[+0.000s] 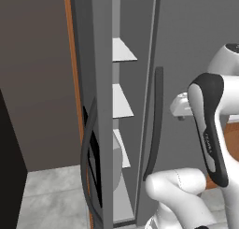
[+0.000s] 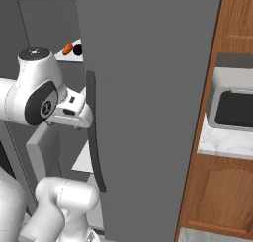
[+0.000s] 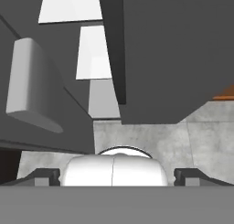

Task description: Take the eggplant and carrot out of the freezer and place them in the tupperware container on the counter. Then put the tupperware containing the vegetables back in the freezer.

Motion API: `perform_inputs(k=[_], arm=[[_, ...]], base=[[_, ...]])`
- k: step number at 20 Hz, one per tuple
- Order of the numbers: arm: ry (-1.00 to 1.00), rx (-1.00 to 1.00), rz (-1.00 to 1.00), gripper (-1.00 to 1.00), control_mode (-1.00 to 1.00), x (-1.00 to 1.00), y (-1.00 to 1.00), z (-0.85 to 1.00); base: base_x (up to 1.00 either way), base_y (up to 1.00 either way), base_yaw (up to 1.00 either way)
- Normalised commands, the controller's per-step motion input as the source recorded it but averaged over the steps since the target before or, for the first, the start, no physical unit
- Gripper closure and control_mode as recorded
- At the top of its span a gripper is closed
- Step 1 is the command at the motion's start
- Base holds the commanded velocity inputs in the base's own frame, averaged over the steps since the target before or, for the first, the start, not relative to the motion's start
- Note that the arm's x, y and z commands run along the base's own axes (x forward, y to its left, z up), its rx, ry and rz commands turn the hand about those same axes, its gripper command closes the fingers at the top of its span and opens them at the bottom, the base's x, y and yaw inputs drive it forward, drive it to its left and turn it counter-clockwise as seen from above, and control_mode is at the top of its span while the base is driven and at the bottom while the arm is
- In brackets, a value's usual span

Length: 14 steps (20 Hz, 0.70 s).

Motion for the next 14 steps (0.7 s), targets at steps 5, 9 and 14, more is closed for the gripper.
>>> perform_inputs(k=[5,9,14], arm=[[0.00,0.00,0.00,-1.00,1.00,-0.04,0.00,0.00],[0.00,0.00,0.00,-1.00,1.00,0.00,0.00,0.00],[0.00,0.00,0.00,-1.00,1.00,0.00,0.00,0.00]], base=[[0.00,0.00,0.00],[0.03,0.00,0.00],[0.45,0.00,0.00]])
